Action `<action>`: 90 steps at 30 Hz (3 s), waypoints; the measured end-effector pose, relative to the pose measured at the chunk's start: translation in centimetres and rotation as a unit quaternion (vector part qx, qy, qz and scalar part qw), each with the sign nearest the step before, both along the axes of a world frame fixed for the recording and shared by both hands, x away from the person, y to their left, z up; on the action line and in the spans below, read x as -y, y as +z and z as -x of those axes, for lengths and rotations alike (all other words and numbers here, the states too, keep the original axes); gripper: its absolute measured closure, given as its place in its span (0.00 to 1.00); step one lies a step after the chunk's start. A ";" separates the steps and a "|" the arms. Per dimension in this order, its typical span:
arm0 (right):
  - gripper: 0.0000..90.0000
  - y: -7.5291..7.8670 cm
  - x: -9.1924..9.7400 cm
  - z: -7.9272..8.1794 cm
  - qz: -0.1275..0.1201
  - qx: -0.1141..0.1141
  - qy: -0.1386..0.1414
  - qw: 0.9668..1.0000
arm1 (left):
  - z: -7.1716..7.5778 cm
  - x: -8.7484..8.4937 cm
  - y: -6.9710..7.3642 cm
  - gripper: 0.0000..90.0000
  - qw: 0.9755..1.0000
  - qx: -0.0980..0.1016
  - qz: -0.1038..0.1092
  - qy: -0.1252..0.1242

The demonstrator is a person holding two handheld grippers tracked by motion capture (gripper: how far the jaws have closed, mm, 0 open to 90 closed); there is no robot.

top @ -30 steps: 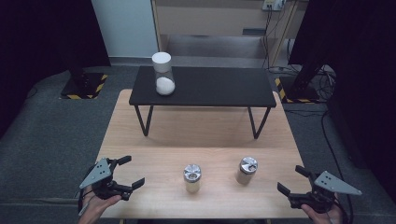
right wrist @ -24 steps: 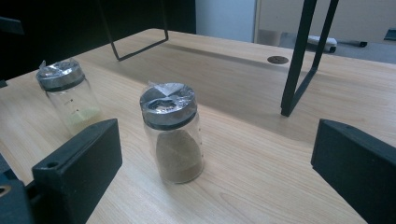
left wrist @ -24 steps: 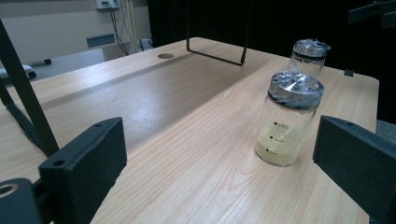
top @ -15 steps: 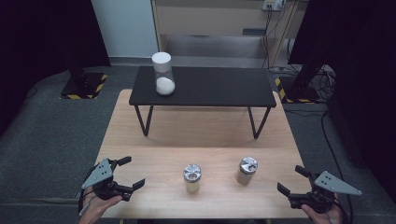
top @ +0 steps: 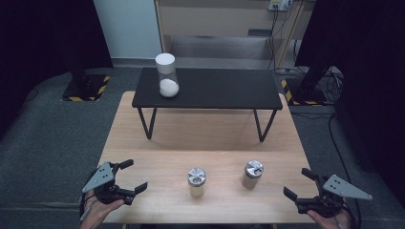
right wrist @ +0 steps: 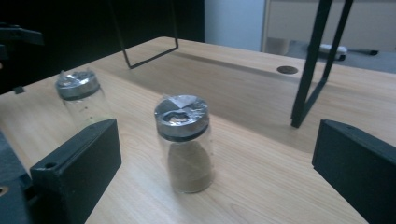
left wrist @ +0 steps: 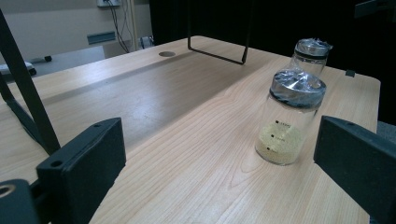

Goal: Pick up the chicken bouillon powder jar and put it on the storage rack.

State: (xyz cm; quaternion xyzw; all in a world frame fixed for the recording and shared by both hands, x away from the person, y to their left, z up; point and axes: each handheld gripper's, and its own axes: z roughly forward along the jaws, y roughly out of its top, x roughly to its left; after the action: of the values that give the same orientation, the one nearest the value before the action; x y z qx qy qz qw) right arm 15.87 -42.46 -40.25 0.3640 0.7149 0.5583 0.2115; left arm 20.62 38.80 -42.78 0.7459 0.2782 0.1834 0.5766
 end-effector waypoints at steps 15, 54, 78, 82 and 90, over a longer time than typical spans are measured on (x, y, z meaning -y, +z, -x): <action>0.03 2.1 -1.0 -1.2 -0.002 0.002 0.029 1.000 | -0.1 -0.3 -0.2 0.01 1.000 -0.006 0.010 0.003; 0.04 5.3 -9.6 -8.1 0.018 0.002 0.152 0.988 | -0.2 -0.3 -0.2 0.01 1.000 -0.009 0.008 0.000; 0.04 4.1 -15.5 -11.1 0.036 -0.017 0.215 0.976 | -0.3 -0.2 -0.3 0.01 1.000 -0.010 0.006 -0.003; 0.04 3.7 -16.5 -11.5 0.041 -0.021 0.224 0.973 | -0.3 -0.2 -0.3 0.01 1.000 -0.009 0.006 -0.003; 0.05 3.0 -18.1 -12.0 0.054 -0.026 0.239 0.969 | -0.3 -0.2 -0.3 0.01 1.000 -0.010 0.006 -0.005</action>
State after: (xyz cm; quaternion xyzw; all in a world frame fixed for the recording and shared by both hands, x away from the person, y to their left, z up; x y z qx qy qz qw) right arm 27.86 -24.38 -37.20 0.1849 0.8152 0.5440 0.0726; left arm 20.93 39.02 -43.05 0.7455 0.2815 0.1720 0.5792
